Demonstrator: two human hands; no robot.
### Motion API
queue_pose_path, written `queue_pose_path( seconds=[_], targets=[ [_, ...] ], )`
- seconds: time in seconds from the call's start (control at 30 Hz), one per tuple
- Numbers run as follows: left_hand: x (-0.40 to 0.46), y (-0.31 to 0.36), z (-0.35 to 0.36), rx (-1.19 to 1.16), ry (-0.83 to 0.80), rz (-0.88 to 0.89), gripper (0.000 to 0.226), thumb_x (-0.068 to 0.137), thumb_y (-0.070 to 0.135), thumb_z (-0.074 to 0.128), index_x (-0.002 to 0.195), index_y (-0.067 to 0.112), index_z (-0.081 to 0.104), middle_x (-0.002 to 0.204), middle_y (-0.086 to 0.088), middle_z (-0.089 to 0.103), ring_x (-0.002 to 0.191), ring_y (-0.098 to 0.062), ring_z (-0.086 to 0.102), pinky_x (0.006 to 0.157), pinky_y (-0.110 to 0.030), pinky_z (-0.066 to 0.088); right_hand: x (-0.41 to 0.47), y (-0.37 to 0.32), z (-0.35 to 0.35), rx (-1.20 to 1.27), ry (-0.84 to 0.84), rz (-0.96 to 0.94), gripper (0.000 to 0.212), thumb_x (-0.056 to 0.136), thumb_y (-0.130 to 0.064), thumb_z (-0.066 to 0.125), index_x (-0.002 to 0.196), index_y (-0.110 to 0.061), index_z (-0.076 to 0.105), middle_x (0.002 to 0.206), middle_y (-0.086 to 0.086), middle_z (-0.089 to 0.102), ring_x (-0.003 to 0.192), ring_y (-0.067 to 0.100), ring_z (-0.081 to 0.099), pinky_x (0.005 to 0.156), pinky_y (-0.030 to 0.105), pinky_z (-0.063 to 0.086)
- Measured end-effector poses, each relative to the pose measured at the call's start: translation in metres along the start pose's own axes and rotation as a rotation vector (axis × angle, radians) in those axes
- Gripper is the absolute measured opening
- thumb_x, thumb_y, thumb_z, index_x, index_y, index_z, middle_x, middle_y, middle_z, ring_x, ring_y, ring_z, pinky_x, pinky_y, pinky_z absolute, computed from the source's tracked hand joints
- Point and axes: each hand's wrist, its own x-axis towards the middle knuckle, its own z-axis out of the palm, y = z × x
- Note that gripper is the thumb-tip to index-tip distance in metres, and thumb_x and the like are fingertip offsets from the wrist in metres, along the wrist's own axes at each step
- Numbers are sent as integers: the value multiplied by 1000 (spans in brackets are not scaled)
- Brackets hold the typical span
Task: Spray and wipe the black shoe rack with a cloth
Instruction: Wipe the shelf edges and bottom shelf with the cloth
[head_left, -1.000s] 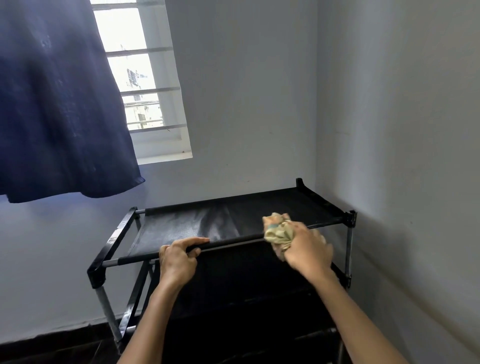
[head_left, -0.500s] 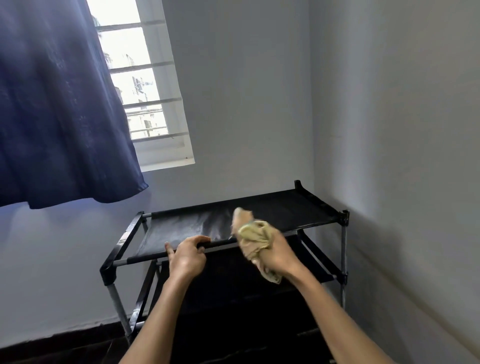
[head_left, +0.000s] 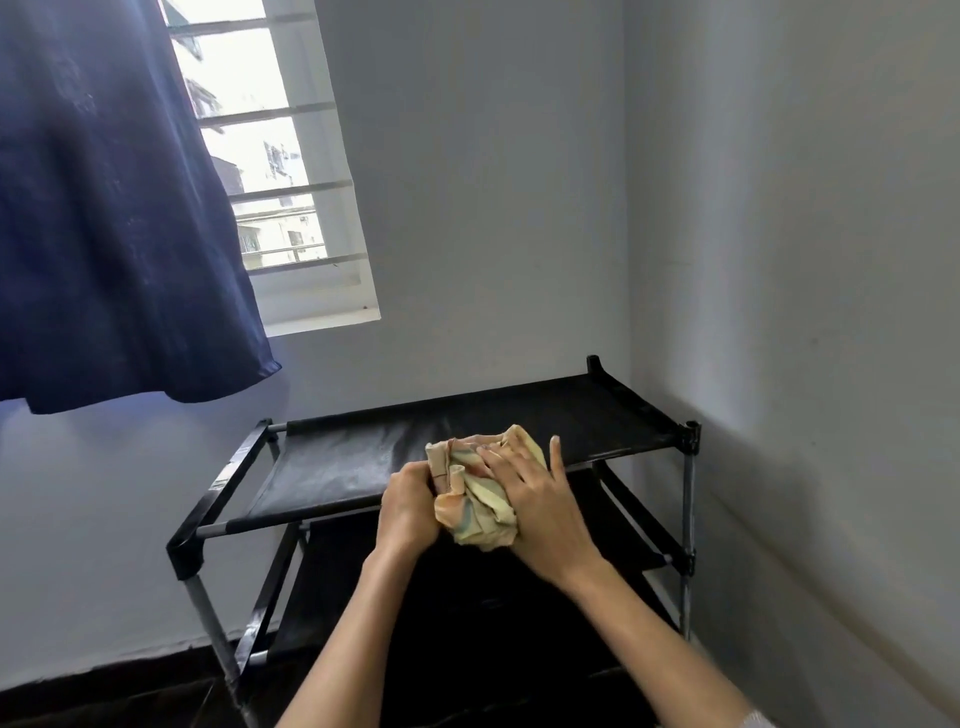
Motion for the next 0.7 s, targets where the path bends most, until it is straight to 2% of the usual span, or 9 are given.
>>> queue_pose_path(
  seconds=[0.1, 0.2, 0.3, 0.37, 0.47, 0.53, 0.6, 0.63, 0.7],
  targets=[
    [4, -2, 1, -22, -29, 35, 24, 80, 0, 58, 71, 17, 72, 72, 5, 68, 71, -12, 60, 68, -32, 50, -5, 22, -11, -155, -26, -41, 57, 95, -38, 45, 148, -24, 28, 152, -4, 33, 145, 8, 5, 112, 35, -20],
    [6, -3, 1, -100, -46, 31, 19, 82, 5, 67, 94, 18, 75, 90, 4, 70, 88, -9, 63, 83, -20, 45, -18, 55, -37, -63, 21, 150, 48, 94, -27, 49, 140, -37, 39, 148, -16, 35, 144, 2, 5, 116, 31, -7],
    [5, -4, 3, -119, -43, 28, 20, 82, 6, 69, 97, 18, 74, 94, 5, 69, 91, -6, 61, 85, -16, 41, -31, 73, -50, -32, 67, 384, 51, 91, -25, 57, 139, -34, 41, 147, -13, 36, 144, 6, 9, 117, 35, 13],
    [4, -4, 3, -109, -23, 16, 20, 82, 8, 69, 98, 20, 74, 95, 6, 69, 90, -5, 59, 86, -17, 41, -27, 61, -44, -86, 35, 461, 59, 88, -27, 62, 142, -32, 37, 150, -12, 32, 145, 10, 7, 116, 37, 15],
    [5, -3, 4, -77, -6, 32, 19, 82, 9, 70, 95, 21, 75, 94, 5, 71, 90, -9, 62, 86, -21, 44, -14, 27, -29, -58, 29, 358, 62, 83, -32, 67, 138, -35, 39, 147, -15, 35, 142, 8, 13, 111, 32, 20],
    [6, -1, 3, -54, -13, 47, 22, 81, 8, 69, 75, 29, 73, 78, 5, 72, 77, -17, 63, 74, -26, 47, -5, 6, -18, -6, -18, 243, 63, 81, -34, 67, 138, -34, 39, 146, -16, 35, 143, 7, 12, 110, 29, 20],
    [6, -4, 1, -58, -40, 46, 37, 80, 5, 64, 53, 29, 62, 55, 7, 61, 58, -17, 54, 58, -27, 42, -2, -6, -11, 48, -59, 205, 67, 80, -34, 67, 140, -29, 38, 149, -11, 32, 144, 9, 8, 111, 31, 17],
    [7, -6, 0, -56, -64, 52, 38, 81, 2, 62, 52, 28, 60, 53, 9, 58, 56, -13, 51, 56, -25, 41, -4, -7, -10, 60, -58, 186, 67, 81, -35, 66, 141, -27, 37, 150, -9, 31, 145, 9, 6, 112, 31, 16],
    [9, -9, -3, -48, -110, 79, 37, 82, -5, 57, 66, 26, 68, 66, 9, 64, 67, -9, 58, 59, -17, 44, -10, 2, -12, 57, -51, 122, 60, 88, -34, 59, 143, -26, 37, 153, -9, 28, 145, 6, 1, 112, 28, 15]
  ],
)
